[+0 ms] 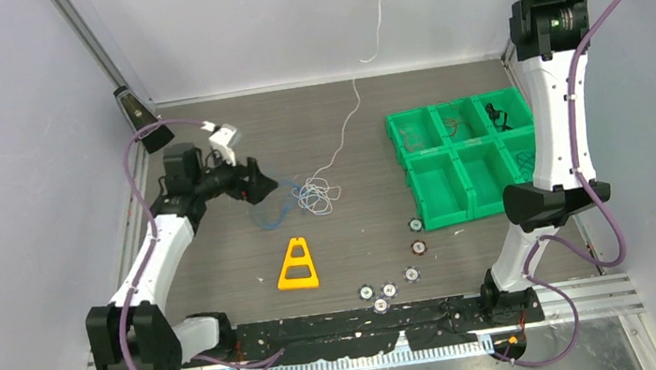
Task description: Untangle the cables
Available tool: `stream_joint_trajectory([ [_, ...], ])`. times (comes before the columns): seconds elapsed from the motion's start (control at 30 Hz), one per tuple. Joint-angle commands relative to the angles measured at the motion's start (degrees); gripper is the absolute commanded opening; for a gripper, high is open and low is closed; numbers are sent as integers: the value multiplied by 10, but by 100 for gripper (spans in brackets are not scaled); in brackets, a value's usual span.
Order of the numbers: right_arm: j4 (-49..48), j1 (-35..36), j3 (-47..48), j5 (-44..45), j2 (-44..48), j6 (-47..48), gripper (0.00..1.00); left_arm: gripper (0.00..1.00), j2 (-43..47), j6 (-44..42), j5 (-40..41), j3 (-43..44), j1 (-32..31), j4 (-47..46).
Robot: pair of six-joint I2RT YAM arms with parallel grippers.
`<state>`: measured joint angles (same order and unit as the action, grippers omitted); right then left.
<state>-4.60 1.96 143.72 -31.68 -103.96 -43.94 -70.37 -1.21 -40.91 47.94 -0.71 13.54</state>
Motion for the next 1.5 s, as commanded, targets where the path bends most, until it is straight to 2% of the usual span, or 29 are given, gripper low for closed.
stream_joint_trajectory([
  [0.0, -36, 8, 12, -13, 32, -12, 5, 88, -6, -63, -10, 46, -104, -85],
  [0.13, -40, 9, 14, -9, 40, -13, 6, 92, -104, -44, 39, 104, -171, -102],
  [0.23, -41, 9, 14, -6, 47, -12, 6, 94, -183, -19, 75, 144, -189, -112],
  [0.3, -39, 9, 14, -6, 53, -9, 5, 91, -230, -2, 73, 169, -190, -109],
  [0.4, -31, 9, 13, -5, 58, 5, 5, 75, -274, 3, 57, 200, -191, -61],
  [0.47, -25, 9, 9, -5, 61, 12, 5, 60, -280, 8, 50, 192, -192, -42],
  [0.63, -23, 8, -21, -3, 72, 29, 5, 47, -272, 29, 31, 141, -192, -40],
  [0.67, -18, 8, -25, -3, 73, 31, 5, 40, -270, 29, 29, 136, -192, -38],
  [0.73, -10, 7, -33, -6, 74, 39, 5, 8, -249, 26, 24, 137, -189, -32],
  [0.77, -7, 7, -37, -8, 75, 45, 5, 0, -223, 28, 19, 137, -188, -41],
  [0.87, 18, 8, -75, -27, 86, 59, 5, 0, -115, 41, -2, 193, -193, -40],
  [0.93, 30, 10, -120, -47, 99, 67, 5, 0, -61, 72, 4, 294, -194, -31],
  [1.0, 39, 16, -175, -67, 114, 75, 6, 0, -40, 65, 1, 373, -195, -10],
  [1.07, 42, 26, -228, -88, 127, 85, 5, 0, -33, 55, 5, 413, -194, 16],
  [1.17, 83, 48, -288, -119, 138, 115, 5, 0, -34, 18, 29, 401, -193, 51],
  [1.23, 99, 68, -311, -130, 144, 134, 6, 0, -46, 4, 69, 414, -188, 110],
  [1.3, 116, 83, -326, -139, 148, 150, 6, 0, -36, 32, 40, 411, -174, 91],
  [1.37, 129, 97, -345, -142, 154, 166, 5, 0, -25, -21, 75, 377, -179, 94],
  [1.4, 130, 105, -360, -142, 157, 173, 6, 0, -36, -67, 95, 369, -179, 149],
  [1.43, 131, 112, -367, -143, 160, 176, 5, 0, -59, -77, 118, 397, -177, 190],
  [1.47, 132, 115, -378, -147, 160, 179, 5, 0, -79, -63, 99, 429, -167, 253],
])
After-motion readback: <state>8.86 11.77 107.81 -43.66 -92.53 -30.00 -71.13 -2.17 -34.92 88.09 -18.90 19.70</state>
